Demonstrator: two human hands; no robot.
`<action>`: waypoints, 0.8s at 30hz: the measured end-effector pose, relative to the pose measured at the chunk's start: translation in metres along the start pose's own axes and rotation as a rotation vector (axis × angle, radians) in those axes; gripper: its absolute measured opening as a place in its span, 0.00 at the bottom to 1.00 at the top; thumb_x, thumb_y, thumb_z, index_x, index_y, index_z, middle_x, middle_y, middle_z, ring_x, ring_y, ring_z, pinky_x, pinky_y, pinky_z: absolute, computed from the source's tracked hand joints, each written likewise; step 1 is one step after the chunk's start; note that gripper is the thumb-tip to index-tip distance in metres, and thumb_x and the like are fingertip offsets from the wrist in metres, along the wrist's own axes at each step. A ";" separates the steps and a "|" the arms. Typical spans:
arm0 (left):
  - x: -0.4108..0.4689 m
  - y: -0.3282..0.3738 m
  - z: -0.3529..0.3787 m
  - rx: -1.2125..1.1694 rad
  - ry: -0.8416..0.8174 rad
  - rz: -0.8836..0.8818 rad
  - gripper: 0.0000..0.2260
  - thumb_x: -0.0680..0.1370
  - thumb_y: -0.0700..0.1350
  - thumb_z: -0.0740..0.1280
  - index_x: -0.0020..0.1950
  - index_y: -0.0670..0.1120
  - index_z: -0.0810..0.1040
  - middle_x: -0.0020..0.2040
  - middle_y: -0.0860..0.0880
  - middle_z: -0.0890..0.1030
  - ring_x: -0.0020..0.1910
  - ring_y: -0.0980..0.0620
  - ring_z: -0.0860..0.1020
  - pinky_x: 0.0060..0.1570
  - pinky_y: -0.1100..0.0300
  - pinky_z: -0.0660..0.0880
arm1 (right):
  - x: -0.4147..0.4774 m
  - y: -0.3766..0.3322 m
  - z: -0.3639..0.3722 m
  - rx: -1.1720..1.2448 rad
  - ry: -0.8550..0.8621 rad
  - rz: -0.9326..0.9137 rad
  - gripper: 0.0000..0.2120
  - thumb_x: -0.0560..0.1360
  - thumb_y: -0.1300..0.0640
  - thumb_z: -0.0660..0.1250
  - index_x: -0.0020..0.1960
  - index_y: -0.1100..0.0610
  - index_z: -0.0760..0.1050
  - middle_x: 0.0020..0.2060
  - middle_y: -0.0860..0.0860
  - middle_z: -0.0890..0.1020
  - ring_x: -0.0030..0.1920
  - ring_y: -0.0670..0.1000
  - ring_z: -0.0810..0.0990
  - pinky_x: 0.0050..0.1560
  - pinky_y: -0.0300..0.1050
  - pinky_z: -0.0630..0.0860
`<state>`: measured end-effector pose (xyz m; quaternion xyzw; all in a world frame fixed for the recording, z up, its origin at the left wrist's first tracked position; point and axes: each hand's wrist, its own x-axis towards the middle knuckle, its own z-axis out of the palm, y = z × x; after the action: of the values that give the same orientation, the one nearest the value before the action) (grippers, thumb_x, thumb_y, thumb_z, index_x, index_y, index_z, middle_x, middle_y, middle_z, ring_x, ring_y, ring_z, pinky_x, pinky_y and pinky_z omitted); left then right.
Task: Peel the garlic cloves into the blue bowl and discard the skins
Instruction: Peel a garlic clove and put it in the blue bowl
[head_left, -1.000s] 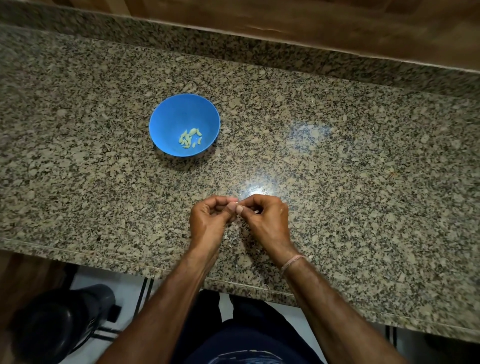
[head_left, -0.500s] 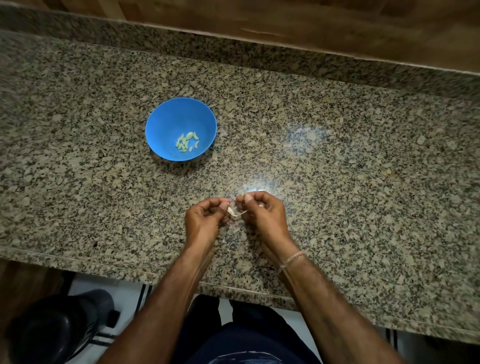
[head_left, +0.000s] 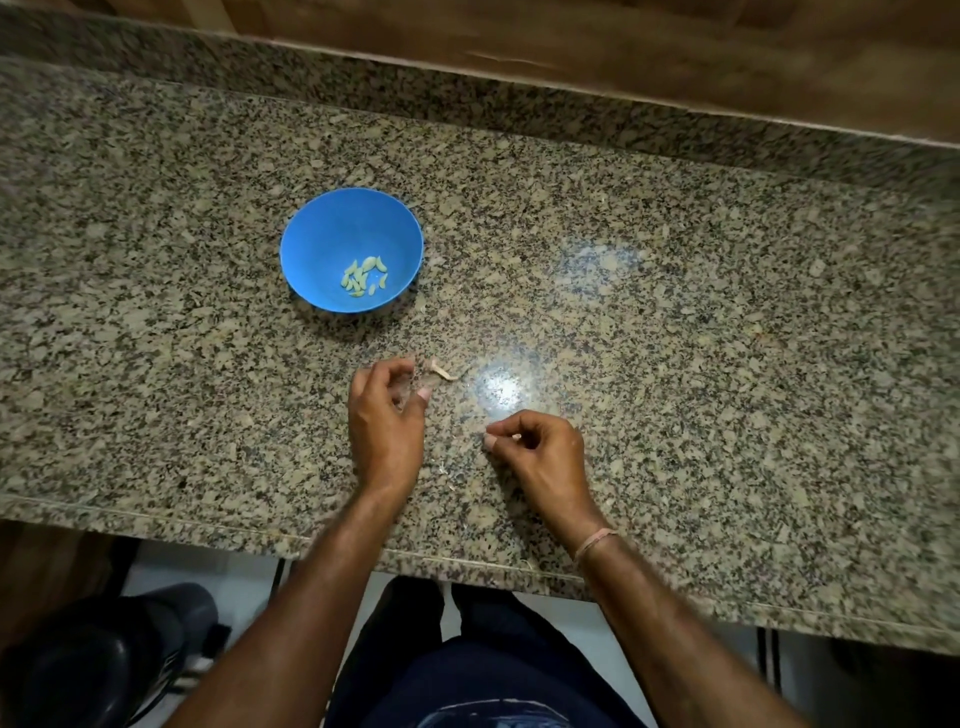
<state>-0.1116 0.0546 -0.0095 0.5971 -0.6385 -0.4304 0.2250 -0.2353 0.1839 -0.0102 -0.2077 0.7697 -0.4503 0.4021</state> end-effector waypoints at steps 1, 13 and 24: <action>-0.009 -0.005 0.000 0.048 0.004 0.016 0.14 0.79 0.39 0.73 0.61 0.51 0.78 0.62 0.53 0.75 0.55 0.55 0.78 0.44 0.68 0.74 | -0.001 0.001 0.001 -0.023 0.000 -0.015 0.04 0.75 0.61 0.77 0.48 0.54 0.85 0.46 0.47 0.87 0.47 0.42 0.86 0.52 0.39 0.84; -0.034 -0.036 -0.010 0.354 -0.188 0.181 0.09 0.79 0.51 0.72 0.58 0.56 0.77 0.57 0.57 0.74 0.56 0.56 0.68 0.40 0.64 0.65 | -0.014 0.011 0.026 -0.662 0.179 -0.431 0.05 0.77 0.60 0.75 0.44 0.57 0.81 0.37 0.47 0.79 0.36 0.48 0.76 0.37 0.43 0.74; -0.034 -0.035 -0.014 0.361 -0.220 0.214 0.09 0.79 0.49 0.72 0.57 0.55 0.76 0.56 0.55 0.72 0.57 0.54 0.68 0.44 0.59 0.66 | -0.014 -0.004 0.049 -0.865 0.273 -0.306 0.05 0.80 0.61 0.71 0.46 0.55 0.82 0.36 0.49 0.80 0.35 0.48 0.76 0.37 0.43 0.76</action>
<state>-0.0743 0.0857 -0.0232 0.5061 -0.7855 -0.3452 0.0881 -0.1873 0.1654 -0.0136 -0.4059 0.8929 -0.1657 0.1029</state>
